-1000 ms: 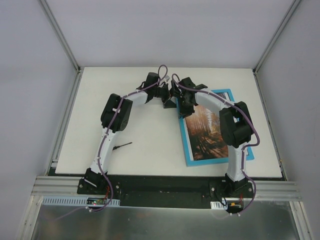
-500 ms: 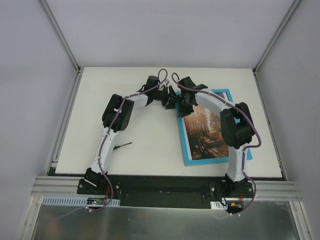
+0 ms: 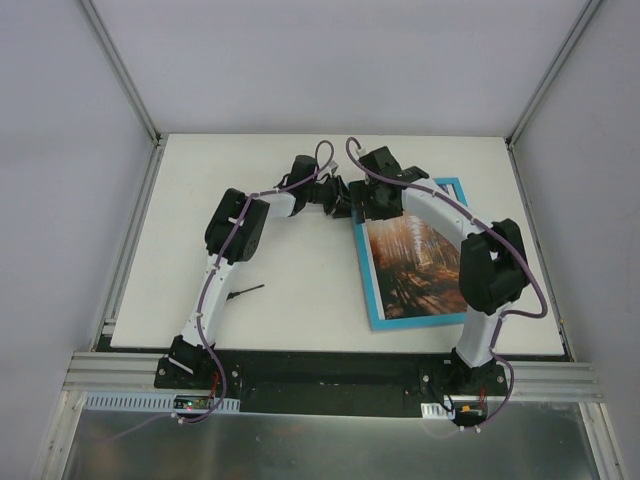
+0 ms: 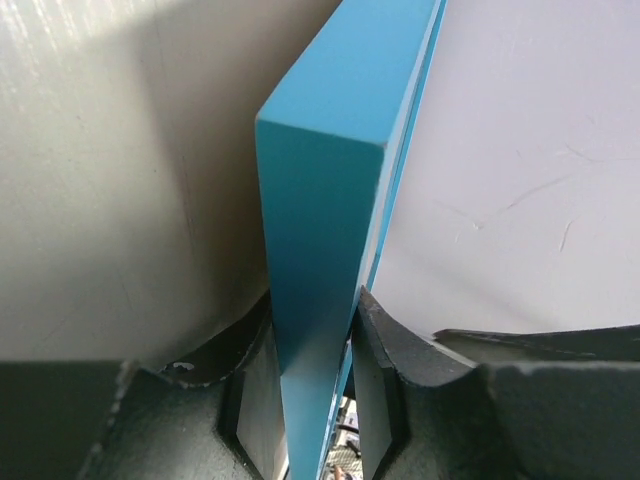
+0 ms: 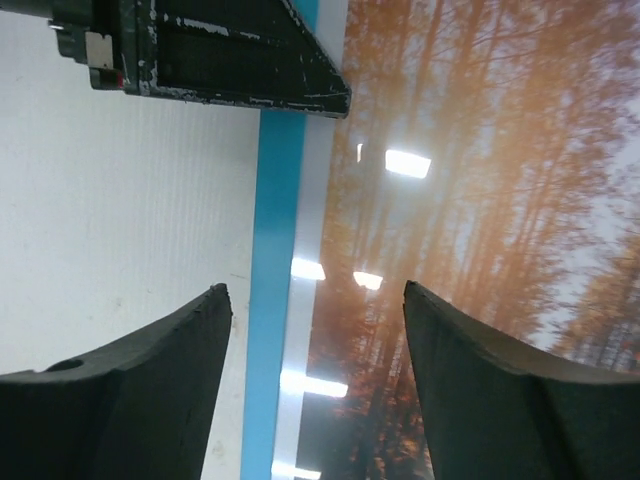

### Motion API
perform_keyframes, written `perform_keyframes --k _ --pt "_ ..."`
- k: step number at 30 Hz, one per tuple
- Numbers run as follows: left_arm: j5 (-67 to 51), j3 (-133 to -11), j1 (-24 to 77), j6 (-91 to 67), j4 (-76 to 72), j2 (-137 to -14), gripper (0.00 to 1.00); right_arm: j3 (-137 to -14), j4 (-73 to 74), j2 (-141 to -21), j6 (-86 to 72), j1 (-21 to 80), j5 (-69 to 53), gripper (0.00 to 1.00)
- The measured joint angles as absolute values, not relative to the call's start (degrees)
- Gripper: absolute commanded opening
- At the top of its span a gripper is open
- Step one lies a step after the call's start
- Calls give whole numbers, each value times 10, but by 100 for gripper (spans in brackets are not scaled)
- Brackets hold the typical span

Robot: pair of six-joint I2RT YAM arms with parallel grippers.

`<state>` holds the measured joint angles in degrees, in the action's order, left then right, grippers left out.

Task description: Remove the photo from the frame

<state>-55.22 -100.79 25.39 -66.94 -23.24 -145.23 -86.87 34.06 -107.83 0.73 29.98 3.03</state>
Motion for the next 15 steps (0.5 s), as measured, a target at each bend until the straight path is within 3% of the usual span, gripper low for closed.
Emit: perform_keyframes --k 15 --pt "-560 -966 223 -715 -256 -1404 16 -802 311 -997 155 425 221 82"
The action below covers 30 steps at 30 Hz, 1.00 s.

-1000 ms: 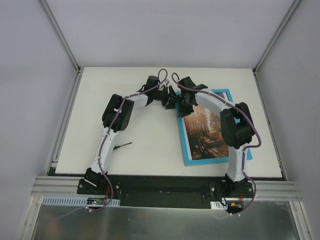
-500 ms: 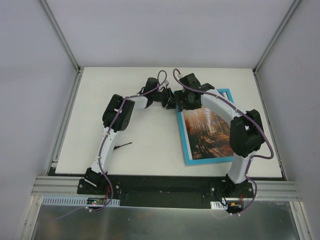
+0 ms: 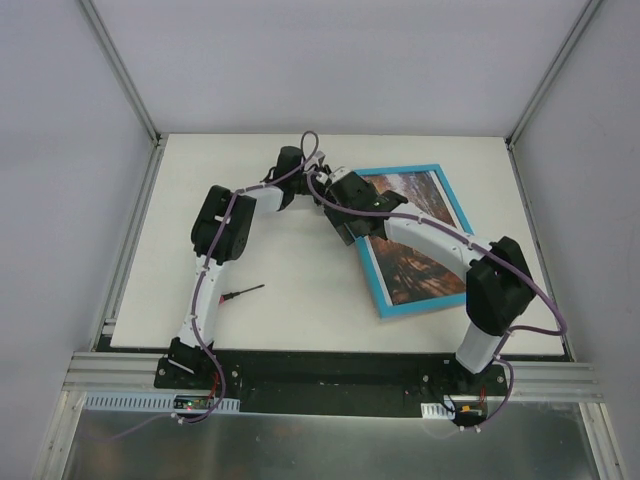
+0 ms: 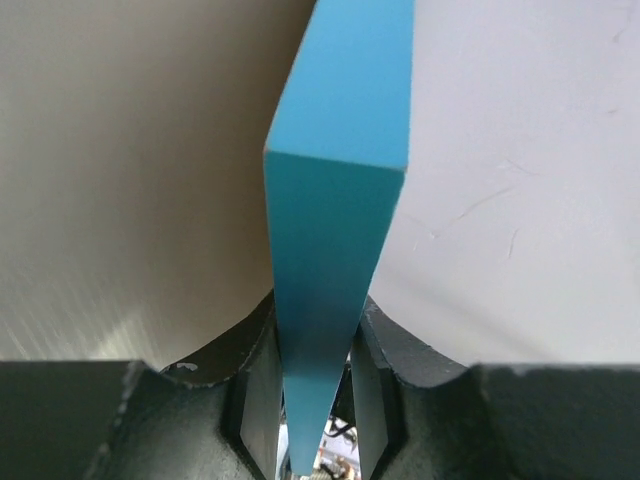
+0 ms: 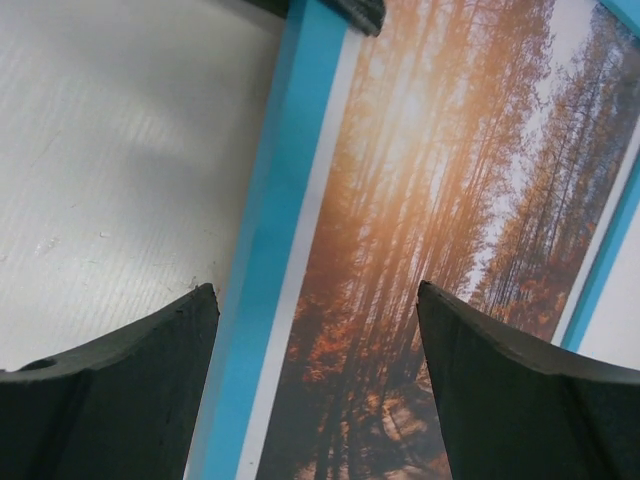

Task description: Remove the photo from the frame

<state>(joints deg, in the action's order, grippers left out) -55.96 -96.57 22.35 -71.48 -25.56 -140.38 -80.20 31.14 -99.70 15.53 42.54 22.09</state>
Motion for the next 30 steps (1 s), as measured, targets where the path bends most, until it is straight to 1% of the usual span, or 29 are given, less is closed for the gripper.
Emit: perform_keyframes --k 5,11,17,23,28,30 --pt "-553 -945 207 -725 -255 -1345 16 -800 293 -997 188 474 283 82" --pt "-549 -927 194 -728 -256 -1297 16 -797 281 -998 221 507 345 78" --pt "-542 -911 191 -729 -245 -1291 16 -797 269 -1009 258 517 399 70" --pt "-535 -910 190 -729 -244 -1285 16 -795 251 -1013 293 528 428 68" --pt "-535 -910 188 -729 -241 -1281 16 -781 229 -1023 322 543 449 63" --pt "-535 -910 186 -729 -241 -1281 16 -781 225 -1035 329 548 454 59"
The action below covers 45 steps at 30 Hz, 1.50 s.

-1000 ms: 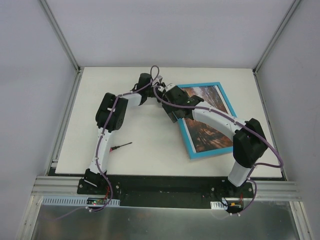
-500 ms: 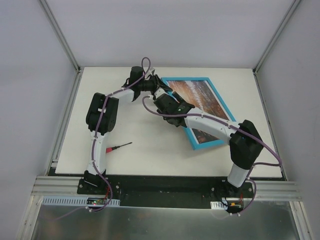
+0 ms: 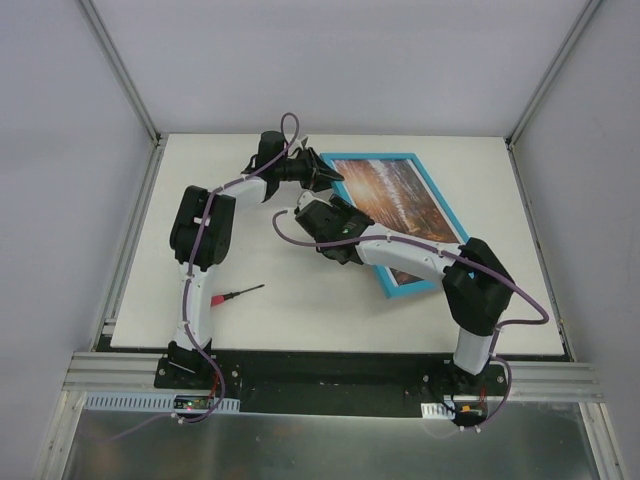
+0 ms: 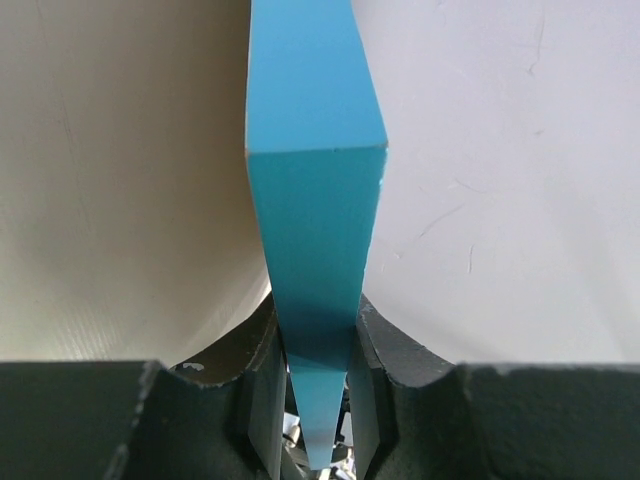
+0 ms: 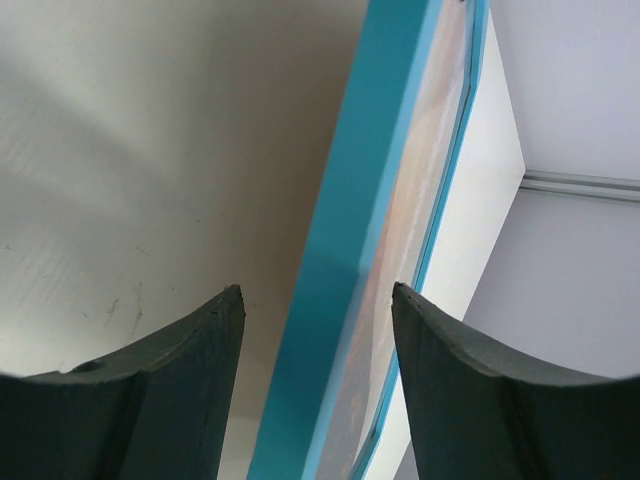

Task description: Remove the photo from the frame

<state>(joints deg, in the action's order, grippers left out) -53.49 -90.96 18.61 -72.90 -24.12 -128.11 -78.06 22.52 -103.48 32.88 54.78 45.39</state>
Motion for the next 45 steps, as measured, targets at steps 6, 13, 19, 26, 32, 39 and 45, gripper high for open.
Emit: perform_keyframes --k 6,13,19,26,32,39,45 --pt "-535 -910 176 -731 -242 -1280 16 -779 220 -1047 342 551 471 55" --pt "-535 -909 164 -739 -246 -1277 16 -757 189 -1047 363 551 494 47" --pt "-534 -907 156 -746 -248 -1274 16 -751 171 -1047 380 551 506 37" --pt "-530 -906 153 -757 -251 -1270 23 -750 148 -1047 391 550 525 14" --pt "-531 -906 151 -759 -263 -1264 56 -748 139 -1047 403 550 539 1" --pt "-539 -906 137 -757 -284 -1240 99 -754 140 -1046 420 550 545 1" --pt "-544 -906 88 -731 -274 -1220 99 -818 190 -1046 413 546 527 1"
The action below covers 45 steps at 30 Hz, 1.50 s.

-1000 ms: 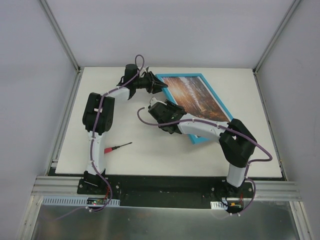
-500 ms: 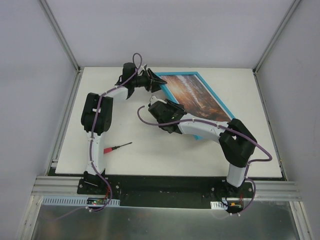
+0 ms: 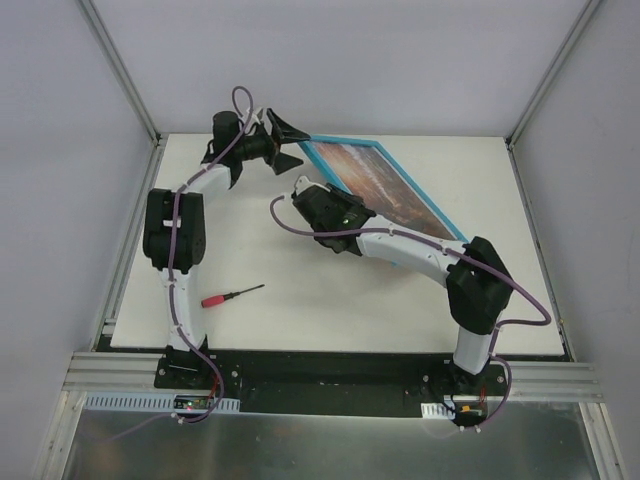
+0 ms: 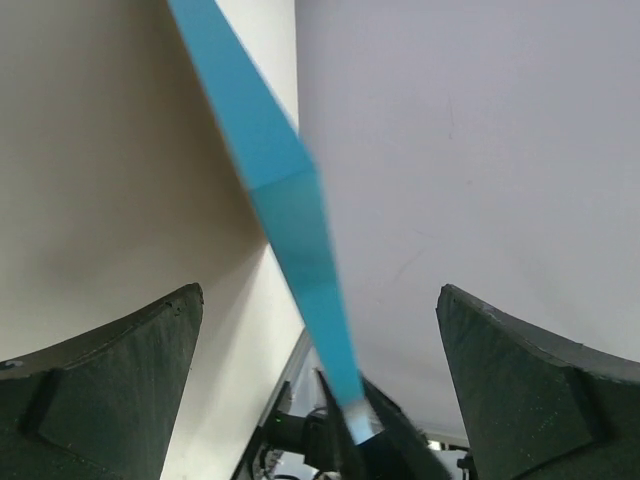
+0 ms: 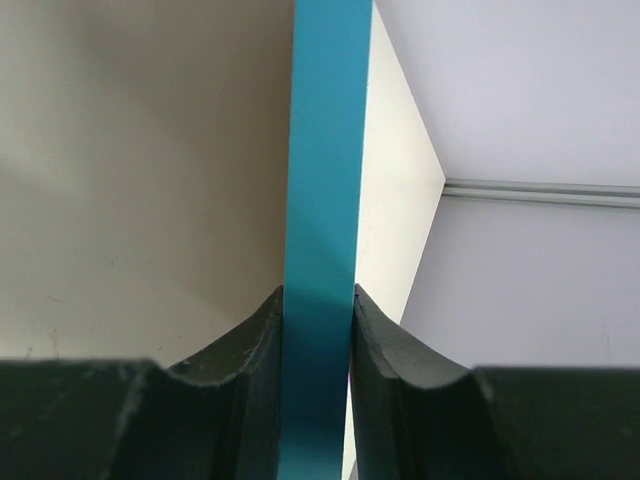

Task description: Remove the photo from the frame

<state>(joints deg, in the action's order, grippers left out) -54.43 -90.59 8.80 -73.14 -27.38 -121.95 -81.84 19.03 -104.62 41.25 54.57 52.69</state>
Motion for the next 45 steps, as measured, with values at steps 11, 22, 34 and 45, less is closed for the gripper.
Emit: perform_keyframes --k 11,22,34,45 --pt "-601 -892 -36 -579 -147 -1166 99 -958 320 -1035 351 517 436 1" --pt "-643 -757 -53 -495 -117 -1078 99 -1070 429 -1033 288 447 354 1" --pt "-660 -720 -53 -471 -110 -1059 99 -1107 472 -993 232 368 250 1" --pt "-670 -710 -53 -469 -103 -1054 99 -1124 476 -968 162 195 103 1"
